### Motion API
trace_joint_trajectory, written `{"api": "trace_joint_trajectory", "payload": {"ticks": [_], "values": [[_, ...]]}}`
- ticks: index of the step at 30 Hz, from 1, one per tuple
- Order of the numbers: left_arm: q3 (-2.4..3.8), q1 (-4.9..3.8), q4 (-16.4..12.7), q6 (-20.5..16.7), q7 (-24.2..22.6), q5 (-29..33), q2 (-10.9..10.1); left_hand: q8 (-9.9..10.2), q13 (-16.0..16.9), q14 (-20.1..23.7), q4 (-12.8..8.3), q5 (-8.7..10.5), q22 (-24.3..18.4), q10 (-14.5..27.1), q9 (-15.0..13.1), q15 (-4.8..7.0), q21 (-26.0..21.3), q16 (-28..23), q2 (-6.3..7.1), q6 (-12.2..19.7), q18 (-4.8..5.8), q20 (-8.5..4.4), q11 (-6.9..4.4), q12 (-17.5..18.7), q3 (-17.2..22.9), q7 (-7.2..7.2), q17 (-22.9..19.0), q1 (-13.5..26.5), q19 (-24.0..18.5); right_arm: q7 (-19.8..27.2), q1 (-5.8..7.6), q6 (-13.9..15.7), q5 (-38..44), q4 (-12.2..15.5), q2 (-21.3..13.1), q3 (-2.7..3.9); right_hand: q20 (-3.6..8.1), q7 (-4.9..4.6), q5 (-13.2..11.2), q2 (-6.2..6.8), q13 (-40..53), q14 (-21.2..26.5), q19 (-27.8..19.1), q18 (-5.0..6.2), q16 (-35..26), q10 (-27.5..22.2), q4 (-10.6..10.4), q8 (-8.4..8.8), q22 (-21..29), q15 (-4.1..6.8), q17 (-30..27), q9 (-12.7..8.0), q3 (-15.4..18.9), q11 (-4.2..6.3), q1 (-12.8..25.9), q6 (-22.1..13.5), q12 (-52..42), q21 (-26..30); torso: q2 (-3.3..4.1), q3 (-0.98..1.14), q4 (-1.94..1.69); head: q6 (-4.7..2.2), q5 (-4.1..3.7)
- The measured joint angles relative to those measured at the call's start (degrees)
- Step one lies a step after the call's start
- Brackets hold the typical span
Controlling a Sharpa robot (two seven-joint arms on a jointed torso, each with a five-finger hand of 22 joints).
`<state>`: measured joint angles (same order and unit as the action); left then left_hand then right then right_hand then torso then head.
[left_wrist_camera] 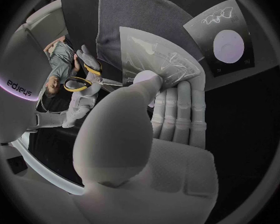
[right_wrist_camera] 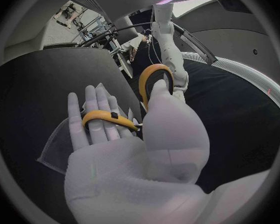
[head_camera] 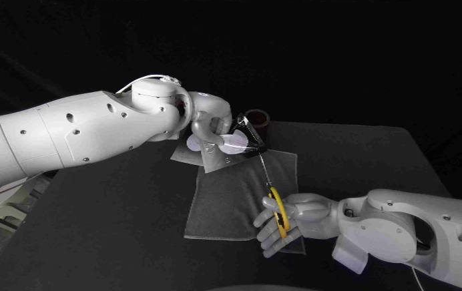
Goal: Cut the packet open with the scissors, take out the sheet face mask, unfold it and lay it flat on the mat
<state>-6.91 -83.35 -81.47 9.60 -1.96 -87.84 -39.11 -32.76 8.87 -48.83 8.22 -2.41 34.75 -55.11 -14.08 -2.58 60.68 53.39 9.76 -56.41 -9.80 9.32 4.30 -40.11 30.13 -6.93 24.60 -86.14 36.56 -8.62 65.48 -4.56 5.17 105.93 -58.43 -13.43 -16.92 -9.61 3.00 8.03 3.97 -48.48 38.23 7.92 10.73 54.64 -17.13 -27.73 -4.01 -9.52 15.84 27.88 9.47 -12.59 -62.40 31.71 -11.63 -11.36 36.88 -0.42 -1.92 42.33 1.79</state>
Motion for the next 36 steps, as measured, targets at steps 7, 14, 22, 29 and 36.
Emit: {"api": "trace_joint_trajectory", "payload": {"ticks": [7, 14, 22, 29, 36], "values": [[-0.02, 0.00, -0.2, 0.0, -0.1, -0.8, 0.0, -0.2, 0.0, 0.0, 0.0, -0.15, 0.0, 0.0, 0.0, 0.00, 0.0, 0.0, 0.01, 0.0, 0.05, 0.00, 0.00, 0.0, 0.0, 0.00, 0.0, 0.0, 0.0, 0.1, 0.00, -0.1, 0.1, -0.1, -0.1, 0.00, -0.10, -0.01, 0.0, -0.50, 0.0, 0.2, -0.1, 0.00, 0.2, -0.1, 0.2, -0.42, 0.0, -0.20, -0.1, 0.0, -0.2, 0.12, 0.0, 0.0, -0.2, 0.0, -0.01, 0.00, -0.03, 0.20, -0.03], [-0.04, 0.00, -1.1, 0.0, -0.2, -1.2, -0.3, -0.2, 0.0, 0.0, 0.0, -0.14, 0.0, 0.0, 0.0, -0.01, 0.0, 0.0, 0.06, 0.0, 0.08, 0.00, 0.01, 0.0, 0.0, 0.00, -0.1, 0.1, 0.0, 0.2, 0.00, -0.2, 0.1, -0.5, 0.0, 0.01, -0.11, -0.01, 0.0, -1.18, 0.0, 0.2, -0.1, 0.00, 0.5, -0.2, 0.1, -0.43, 0.0, -0.20, -0.1, 0.0, -0.4, 0.19, -0.1, 0.0, -0.5, 0.2, -0.03, -0.03, -0.06, 0.28, -0.01], [-0.08, 0.00, -2.0, 0.1, -0.3, -1.4, -0.3, -0.2, 0.0, -0.2, 0.0, -0.14, 0.0, 0.0, -0.1, 0.15, 0.0, 0.0, 0.06, 0.0, 0.11, 0.00, 0.01, 0.0, 0.0, 0.00, -0.1, 0.1, 0.0, 0.2, 0.00, -0.2, 0.1, -0.9, 0.1, 0.01, -0.12, -0.02, 0.0, -1.18, 0.0, 0.2, -0.1, 0.00, 0.5, -0.3, 0.2, -0.67, 0.0, -0.20, -0.1, -0.1, -0.6, 0.24, -0.1, 0.0, -0.5, 0.2, -0.04, -0.02, -0.07, 0.34, 0.02], [-0.11, 0.00, -2.4, 0.2, -0.4, -1.7, -0.6, -0.2, 0.0, -0.3, 0.0, -0.12, 0.0, 0.0, -0.1, 0.11, 0.0, 0.0, 0.07, 0.0, 0.13, 0.00, 0.02, 0.0, 0.0, -0.01, -0.1, 0.1, 0.0, 0.3, 0.00, -0.2, 0.1, -1.3, 0.1, 0.01, -0.21, -0.02, 0.0, -1.18, 0.0, 0.2, -0.2, 0.00, 0.5, -0.2, 0.2, -0.69, 0.0, -0.21, -0.1, 0.0, -0.6, 0.22, -0.1, 0.0, -0.5, 0.2, -0.04, -0.02, -0.04, 0.24, 0.03], [-0.13, 0.00, -2.6, 0.4, -0.5, -1.8, -0.7, -0.2, 0.0, -0.3, 0.0, -0.10, 0.0, 0.0, -0.1, 0.11, 0.0, -0.2, 0.22, -0.1, 0.16, 0.00, 0.02, 0.0, 0.0, 0.14, -0.1, 0.2, 0.0, 0.4, 0.01, -0.3, 0.1, -1.3, 0.1, 0.01, -0.22, -0.03, 0.0, -1.48, 0.0, 0.2, -0.2, 0.00, 0.5, -0.2, 0.2, -0.67, 0.0, -0.21, -0.1, 0.0, -0.6, 0.19, -0.4, 0.0, -0.7, 0.2, -0.05, 0.00, -0.03, 0.43, 0.10]]}}
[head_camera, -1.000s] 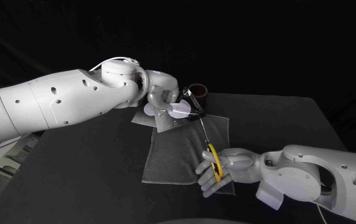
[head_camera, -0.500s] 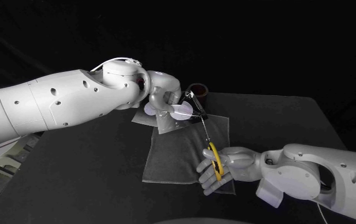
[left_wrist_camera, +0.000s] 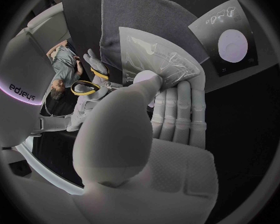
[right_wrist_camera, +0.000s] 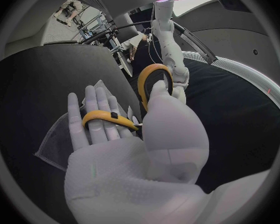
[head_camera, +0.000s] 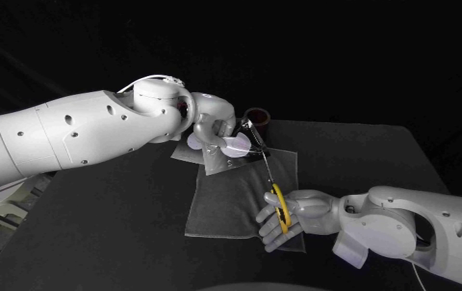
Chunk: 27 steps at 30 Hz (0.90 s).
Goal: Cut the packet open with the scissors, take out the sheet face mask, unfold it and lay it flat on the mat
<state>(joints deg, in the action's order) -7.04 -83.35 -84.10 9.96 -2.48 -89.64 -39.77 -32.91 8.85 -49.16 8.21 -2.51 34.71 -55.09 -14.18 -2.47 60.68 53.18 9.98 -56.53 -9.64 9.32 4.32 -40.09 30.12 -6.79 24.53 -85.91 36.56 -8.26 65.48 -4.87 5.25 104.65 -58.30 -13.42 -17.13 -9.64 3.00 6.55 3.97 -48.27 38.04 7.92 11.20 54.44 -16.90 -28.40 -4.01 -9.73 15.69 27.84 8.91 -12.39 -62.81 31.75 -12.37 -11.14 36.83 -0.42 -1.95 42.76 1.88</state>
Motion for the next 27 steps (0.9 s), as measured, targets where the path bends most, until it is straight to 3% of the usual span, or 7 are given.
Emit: {"api": "trace_joint_trajectory", "payload": {"ticks": [12, 17, 27], "values": [[-0.17, 0.01, 0.0, 0.4, -0.2, -0.3, 0.0, 0.1, 0.0, 0.0, 0.0, 0.12, 0.0, 0.0, 0.0, -0.01, 0.0, 0.0, 0.13, 0.0, 0.38, 0.00, 0.00, 0.0, 0.0, 0.01, 0.0, 0.1, 0.0, 0.1, 0.00, -0.1, 0.0, 0.1, 0.0, 0.00, 0.04, -0.08, 0.0, 0.00, 0.0, 0.4, 0.0, 0.00, 0.2, 0.0, -0.2, -0.20, 0.0, -0.02, 0.0, 0.0, -0.2, 0.00, 0.0, 0.1, 0.0, 0.0, -0.01, -0.01, 0.03, 0.16, -0.04], [-0.23, 0.01, 0.0, 0.5, -0.2, -0.4, 0.0, 0.1, 0.0, 0.0, 0.0, 0.11, 0.0, 0.0, 0.0, -0.01, 0.0, 0.0, 0.11, 0.0, -0.18, 0.00, 0.01, 0.0, 0.0, 0.00, 0.0, 0.1, 0.0, 0.1, 0.00, -0.1, 0.0, 0.1, 0.0, 0.00, 0.05, -0.08, 0.0, -0.27, 0.0, 0.4, 0.1, 0.00, 0.2, 0.0, -0.1, -0.20, 0.0, -0.02, 0.0, 0.0, -0.2, 0.00, 0.1, 0.1, 0.0, 0.0, -0.01, -0.01, 0.01, 0.24, -0.05], [-0.26, 0.01, -0.5, 0.7, -0.6, -0.7, 0.0, 0.2, 0.0, 0.0, 0.0, -0.04, -0.1, 0.0, -0.1, -0.02, 0.0, 0.0, 0.05, 0.0, -0.21, 0.00, 0.01, 0.1, 0.0, 0.01, -0.1, 0.0, 0.0, 0.1, 0.00, -0.2, 0.1, 0.0, 0.3, 0.00, 0.20, -0.08, 0.0, -0.82, 0.0, 0.4, -0.1, 0.00, 0.5, 0.0, 0.0, -0.63, 0.0, -0.02, -0.1, -0.1, -0.3, 0.00, -0.1, 0.1, -0.3, 0.0, -0.02, -0.03, 0.00, 0.38, 0.07]]}}
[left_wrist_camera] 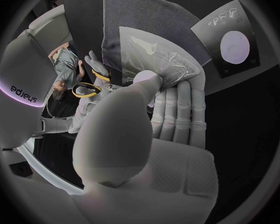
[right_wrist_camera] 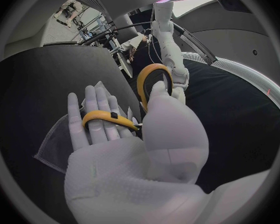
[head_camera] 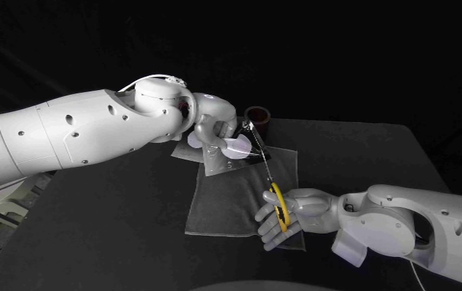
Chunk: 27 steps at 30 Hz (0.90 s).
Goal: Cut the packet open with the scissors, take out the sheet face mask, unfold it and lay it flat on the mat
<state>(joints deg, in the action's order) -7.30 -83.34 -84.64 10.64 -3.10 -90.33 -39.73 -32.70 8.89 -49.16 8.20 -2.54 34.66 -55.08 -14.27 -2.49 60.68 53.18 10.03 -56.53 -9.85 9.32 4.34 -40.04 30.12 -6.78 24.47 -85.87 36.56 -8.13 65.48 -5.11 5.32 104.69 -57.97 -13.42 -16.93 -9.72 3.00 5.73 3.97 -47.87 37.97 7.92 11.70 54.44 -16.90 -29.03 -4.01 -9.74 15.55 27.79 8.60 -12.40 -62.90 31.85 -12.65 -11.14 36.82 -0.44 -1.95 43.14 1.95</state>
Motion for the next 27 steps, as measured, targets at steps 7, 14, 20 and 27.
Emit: {"api": "trace_joint_trajectory", "payload": {"ticks": [7, 14, 20, 27], "values": [[-0.08, 0.00, -0.1, 0.0, -0.2, -0.1, 0.0, -0.1, 0.0, 0.0, 0.0, 0.00, 0.0, 0.0, 0.0, -0.01, 0.0, 0.0, 0.00, -0.2, 0.02, 0.00, 0.00, 0.1, 0.0, 0.17, 0.0, 0.0, 0.0, 0.0, 0.00, -0.1, 0.1, -0.1, 0.1, 0.00, 0.07, 0.00, 0.0, -0.90, 0.0, 0.0, -0.1, 0.00, 0.3, 0.0, 0.0, -0.24, 0.0, 0.00, -0.1, 0.0, 0.0, 0.00, -0.3, 0.0, -0.3, 0.0, 0.00, 0.00, 0.00, 0.10, 0.03], [-0.27, 0.02, -0.2, 0.1, -0.5, -0.2, 0.1, -0.1, 0.0, 0.0, 0.0, 0.01, 0.0, 0.0, 0.0, -0.01, 0.0, 0.0, 0.00, -0.2, 0.04, 0.00, 0.01, 0.1, 0.0, 0.17, 0.0, 0.0, 0.0, 0.1, 0.00, -0.1, 0.1, -0.1, 0.0, 0.00, 0.06, 0.00, 0.0, -1.58, 0.1, 0.0, -0.1, 0.00, 1.0, 0.0, 0.0, -0.90, 0.0, 0.00, -0.1, -0.1, 0.0, 0.00, -0.5, 0.0, -1.1, 0.0, 0.02, 0.00, 0.03, 0.29, -0.04], [-0.32, 0.02, -0.2, 0.2, -0.6, -0.2, 0.1, -0.1, 0.0, 0.0, 0.0, 0.03, 0.0, 0.0, 0.0, -0.01, 0.0, 0.0, -0.01, -0.2, 0.08, 0.00, 0.01, 0.2, 0.0, 0.17, 0.0, 0.0, 0.0, 0.2, 0.00, 0.0, 0.2, -0.1, -0.1, 0.00, 0.04, 0.00, 0.0, -1.58, 0.1, 0.0, -0.1, 0.00, 1.2, 0.1, 0.0, -0.90, 0.0, -0.01, -0.1, -0.2, 0.0, 0.14, -0.5, 0.0, -1.3, 0.0, 0.02, 0.01, 0.01, 0.37, -0.10], [-0.34, 0.02, -0.2, 0.2, -0.7, -0.3, 0.0, -0.1, 0.0, 0.0, 0.0, 0.12, 0.0, 0.0, 0.0, -0.02, 0.0, 0.0, -0.01, -0.1, 0.11, 0.00, -0.04, 0.2, 0.0, 0.17, 0.0, 0.0, 0.0, 0.3, 0.00, 0.0, 0.2, -0.2, -0.1, 0.00, 0.04, -0.01, 0.0, -2.14, 0.1, 0.0, -0.1, 0.00, 1.5, 0.2, 0.0, -0.95, 0.0, -0.01, -0.1, -0.3, 0.0, 0.23, -1.1, 0.0, -1.6, 0.0, -0.01, 0.01, 0.00, 0.38, -0.12]]}}
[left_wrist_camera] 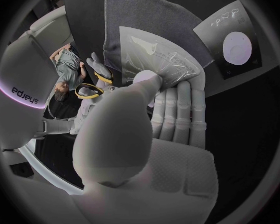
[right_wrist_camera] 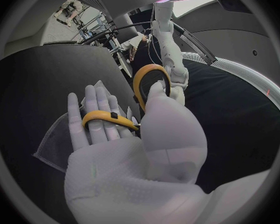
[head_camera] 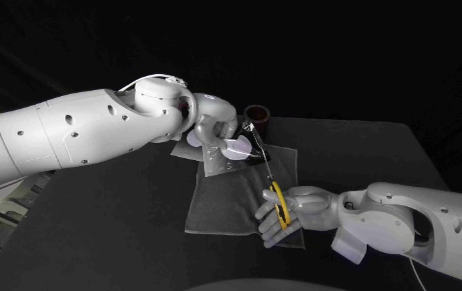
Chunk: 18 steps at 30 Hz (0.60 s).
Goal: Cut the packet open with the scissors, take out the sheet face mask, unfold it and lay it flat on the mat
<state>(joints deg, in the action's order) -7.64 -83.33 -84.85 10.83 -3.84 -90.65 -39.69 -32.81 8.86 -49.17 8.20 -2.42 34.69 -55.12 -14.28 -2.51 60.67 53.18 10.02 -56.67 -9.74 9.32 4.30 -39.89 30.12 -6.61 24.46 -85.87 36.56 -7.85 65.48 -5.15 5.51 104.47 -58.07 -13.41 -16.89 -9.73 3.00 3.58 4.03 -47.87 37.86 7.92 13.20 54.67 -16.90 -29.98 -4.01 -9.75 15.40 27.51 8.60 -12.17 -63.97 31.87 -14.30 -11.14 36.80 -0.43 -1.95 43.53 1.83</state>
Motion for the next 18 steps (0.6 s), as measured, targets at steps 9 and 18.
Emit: {"api": "trace_joint_trajectory", "payload": {"ticks": [9, 18], "values": [[-0.01, 0.00, -0.1, 0.0, -0.3, -0.1, 0.0, 0.0, 0.0, 0.1, 0.0, 0.09, 0.0, -0.1, 0.0, 0.15, 0.0, 0.0, 0.00, -0.1, 0.03, 0.00, -0.10, 0.0, 0.0, 0.21, -0.1, 0.0, 0.0, 0.1, 0.00, 0.0, 0.0, -0.1, 0.1, -0.01, 0.04, 0.00, 0.0, -1.26, 0.0, -0.3, 0.0, 0.00, 1.5, 0.6, 0.2, -0.86, -0.1, -0.30, -0.1, -0.5, 0.9, 0.62, -0.8, 1.0, -1.3, 0.0, -0.01, 0.00, 0.01, -0.10, -0.05], [-0.02, -0.01, -0.1, -0.1, -0.4, -0.1, 0.0, 0.1, 0.1, 0.1, 0.0, -0.03, 0.0, -0.1, 0.0, 0.14, 0.0, 0.0, -0.22, -0.1, 0.07, 0.00, -0.09, 0.0, 0.0, 0.28, -0.1, 0.2, 0.0, 0.0, -0.01, 0.0, 0.1, -0.2, 0.2, -0.02, 0.09, 0.02, 0.0, -1.46, 0.0, -0.3, 0.1, 0.00, 1.6, 0.7, 0.2, -0.86, 0.0, -0.30, -0.2, -0.6, 0.9, 0.70, -0.6, 1.0, -1.3, 0.0, -0.01, -0.01, 0.01, 0.05, 0.04]]}}
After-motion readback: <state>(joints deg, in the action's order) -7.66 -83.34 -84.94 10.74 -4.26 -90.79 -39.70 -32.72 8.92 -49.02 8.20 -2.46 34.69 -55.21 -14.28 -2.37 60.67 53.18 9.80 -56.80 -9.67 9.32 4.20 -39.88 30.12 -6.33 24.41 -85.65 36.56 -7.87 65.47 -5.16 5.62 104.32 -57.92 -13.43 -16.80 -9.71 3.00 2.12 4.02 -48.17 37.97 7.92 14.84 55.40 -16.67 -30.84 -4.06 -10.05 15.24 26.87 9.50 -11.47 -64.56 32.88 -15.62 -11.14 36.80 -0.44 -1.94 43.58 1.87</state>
